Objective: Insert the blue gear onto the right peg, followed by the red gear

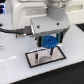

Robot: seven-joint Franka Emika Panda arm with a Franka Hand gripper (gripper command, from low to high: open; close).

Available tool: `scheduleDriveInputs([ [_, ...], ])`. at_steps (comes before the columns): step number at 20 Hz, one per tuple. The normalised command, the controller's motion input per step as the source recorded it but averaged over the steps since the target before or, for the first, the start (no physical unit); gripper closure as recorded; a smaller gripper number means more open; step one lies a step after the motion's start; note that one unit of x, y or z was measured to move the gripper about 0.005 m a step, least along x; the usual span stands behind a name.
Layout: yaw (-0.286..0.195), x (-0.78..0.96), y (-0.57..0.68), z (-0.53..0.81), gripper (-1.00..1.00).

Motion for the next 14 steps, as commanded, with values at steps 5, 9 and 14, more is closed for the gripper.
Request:
scheduleDriveInputs([
  [5, 0.0, 0.4, 0.06, 0.02, 1.0],
  [9, 0.0, 0.29, 0.09, 0.0, 1.0],
  [14, 0.0, 0.13, 0.12, 0.06, 1.0],
])
